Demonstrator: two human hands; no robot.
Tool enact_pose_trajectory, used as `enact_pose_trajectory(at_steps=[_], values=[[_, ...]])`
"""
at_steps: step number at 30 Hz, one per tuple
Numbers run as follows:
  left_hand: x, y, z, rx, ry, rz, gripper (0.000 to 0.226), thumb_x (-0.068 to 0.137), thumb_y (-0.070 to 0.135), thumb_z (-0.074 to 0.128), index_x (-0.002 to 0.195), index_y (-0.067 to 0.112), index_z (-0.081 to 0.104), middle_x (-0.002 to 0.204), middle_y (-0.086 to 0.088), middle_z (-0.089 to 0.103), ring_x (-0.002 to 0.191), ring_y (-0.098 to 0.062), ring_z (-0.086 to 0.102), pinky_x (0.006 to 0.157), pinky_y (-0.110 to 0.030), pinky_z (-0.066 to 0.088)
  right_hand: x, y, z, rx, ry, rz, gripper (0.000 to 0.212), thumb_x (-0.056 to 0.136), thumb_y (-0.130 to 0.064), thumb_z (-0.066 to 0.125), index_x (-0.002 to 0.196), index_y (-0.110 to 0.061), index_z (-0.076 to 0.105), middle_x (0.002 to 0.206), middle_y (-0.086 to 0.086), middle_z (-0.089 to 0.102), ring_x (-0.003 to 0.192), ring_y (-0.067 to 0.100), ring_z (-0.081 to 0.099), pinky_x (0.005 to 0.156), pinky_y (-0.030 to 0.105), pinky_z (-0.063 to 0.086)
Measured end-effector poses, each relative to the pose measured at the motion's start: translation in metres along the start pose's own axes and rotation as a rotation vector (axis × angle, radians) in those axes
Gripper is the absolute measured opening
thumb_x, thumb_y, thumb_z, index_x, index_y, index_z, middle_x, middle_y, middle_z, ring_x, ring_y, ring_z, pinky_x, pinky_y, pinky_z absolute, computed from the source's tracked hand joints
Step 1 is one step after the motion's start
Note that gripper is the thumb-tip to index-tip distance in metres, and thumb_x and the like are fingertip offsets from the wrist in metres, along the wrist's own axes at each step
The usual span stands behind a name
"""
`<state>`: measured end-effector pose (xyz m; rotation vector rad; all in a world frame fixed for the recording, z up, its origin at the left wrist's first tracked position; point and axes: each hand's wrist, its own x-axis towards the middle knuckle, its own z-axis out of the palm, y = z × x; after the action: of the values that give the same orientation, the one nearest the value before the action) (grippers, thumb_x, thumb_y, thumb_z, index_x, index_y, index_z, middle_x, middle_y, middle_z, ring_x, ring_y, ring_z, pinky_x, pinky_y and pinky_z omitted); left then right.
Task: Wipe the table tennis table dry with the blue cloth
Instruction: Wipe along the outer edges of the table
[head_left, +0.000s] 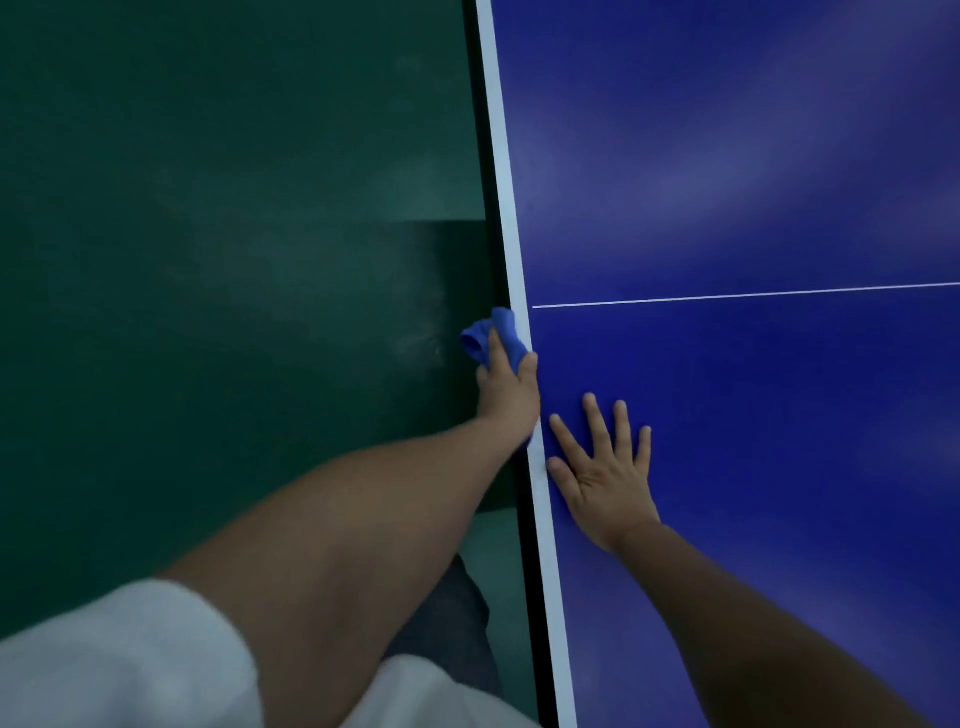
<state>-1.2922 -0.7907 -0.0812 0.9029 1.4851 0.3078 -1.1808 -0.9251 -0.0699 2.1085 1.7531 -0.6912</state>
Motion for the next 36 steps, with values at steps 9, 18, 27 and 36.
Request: enact_pose_trajectory(at_steps=[9, 18, 27, 36], values=[[-0.073, -0.074, 0.003, 0.078, -0.16, 0.017, 0.069, 0.106, 0.041, 0.037, 0.156, 0.036, -0.01, 0.16, -0.013, 0.022, 0.141, -0.028, 0.037, 0.098, -0.026, 0.033, 0.002, 0.006, 0.009, -0.055, 0.067, -0.002, 0.057, 0.102, -0.067, 0.005, 0.155, -0.051, -0.009, 0.167, -0.005, -0.016, 0.153, 0.034, -0.01, 0.116, 0.058, -0.003], [0.043, 0.024, -0.015, 0.052, -0.093, 0.037, 0.07, 0.106, 0.041, 0.039, 0.156, 0.04, -0.01, 0.162, -0.014, 0.018, 0.138, -0.034, 0.039, 0.104, -0.039, 0.037, 0.01, 0.003, -0.001, -0.011, 0.15, -0.062, 0.057, 0.105, -0.062, 0.017, 0.159, -0.044, 0.011, 0.168, 0.003, 0.011, 0.152, 0.039, 0.011, 0.116, 0.059, 0.01], [0.122, 0.097, -0.038, 0.067, -0.046, 0.107, 0.073, 0.106, 0.038, 0.043, 0.158, 0.036, -0.008, 0.158, -0.018, 0.025, 0.135, -0.032, 0.042, 0.095, -0.026, 0.031, 0.257, -0.026, -0.168, 0.159, 0.351, -0.121, 0.058, 0.101, -0.053, 0.026, 0.151, -0.028, 0.043, 0.164, 0.007, 0.028, 0.151, 0.036, 0.018, 0.12, 0.057, 0.015], [0.166, 0.149, -0.052, 0.065, -0.005, 0.097, 0.069, 0.106, 0.039, 0.04, 0.159, 0.034, -0.005, 0.157, -0.013, 0.028, 0.139, -0.031, 0.039, 0.095, -0.025, 0.03, 0.327, -0.029, -0.19, -0.013, 0.254, -0.051, 0.059, 0.101, -0.058, 0.011, 0.158, -0.042, 0.01, 0.169, -0.003, 0.001, 0.154, 0.029, -0.007, 0.122, 0.056, -0.005]])
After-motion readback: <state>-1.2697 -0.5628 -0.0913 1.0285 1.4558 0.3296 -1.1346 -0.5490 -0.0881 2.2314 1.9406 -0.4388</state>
